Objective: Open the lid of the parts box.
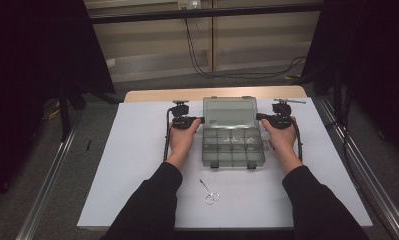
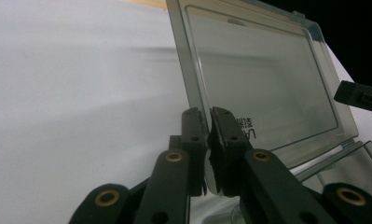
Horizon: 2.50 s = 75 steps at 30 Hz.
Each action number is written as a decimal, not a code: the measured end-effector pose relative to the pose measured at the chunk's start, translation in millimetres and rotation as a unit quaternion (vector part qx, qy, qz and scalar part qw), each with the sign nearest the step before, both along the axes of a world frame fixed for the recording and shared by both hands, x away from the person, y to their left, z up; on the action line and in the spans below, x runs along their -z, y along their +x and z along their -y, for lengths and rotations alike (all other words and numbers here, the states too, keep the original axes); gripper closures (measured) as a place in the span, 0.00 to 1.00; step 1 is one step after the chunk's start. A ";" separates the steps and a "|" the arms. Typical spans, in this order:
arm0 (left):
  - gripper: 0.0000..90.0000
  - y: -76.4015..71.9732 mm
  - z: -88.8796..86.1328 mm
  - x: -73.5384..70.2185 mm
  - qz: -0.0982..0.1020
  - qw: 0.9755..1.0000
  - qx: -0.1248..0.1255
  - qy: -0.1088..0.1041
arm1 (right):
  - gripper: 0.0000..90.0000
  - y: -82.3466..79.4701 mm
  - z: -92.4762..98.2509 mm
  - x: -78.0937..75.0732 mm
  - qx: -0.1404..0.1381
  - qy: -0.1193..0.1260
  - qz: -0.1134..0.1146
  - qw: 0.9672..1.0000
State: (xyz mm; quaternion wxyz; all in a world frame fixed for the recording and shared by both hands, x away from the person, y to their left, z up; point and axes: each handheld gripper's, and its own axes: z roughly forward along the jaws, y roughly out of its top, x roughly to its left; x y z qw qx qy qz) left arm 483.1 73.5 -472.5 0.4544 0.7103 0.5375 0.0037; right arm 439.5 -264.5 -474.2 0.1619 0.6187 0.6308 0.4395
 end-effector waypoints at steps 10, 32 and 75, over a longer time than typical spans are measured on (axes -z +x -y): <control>0.95 0.5 -1.4 4.5 -0.012 1.000 -0.001 -0.009 | 0.97 1.1 1.0 6.8 -0.001 0.004 -0.014 1.000; 0.03 -26.0 5.2 -22.2 0.057 0.996 0.049 0.052 | 0.00 -32.2 4.6 -30.7 -0.044 -0.020 0.057 0.997; 0.00 -127.5 -16.7 -55.5 0.034 0.990 0.094 0.095 | 0.00 -169.3 47.8 -47.7 -0.044 -0.048 0.163 0.984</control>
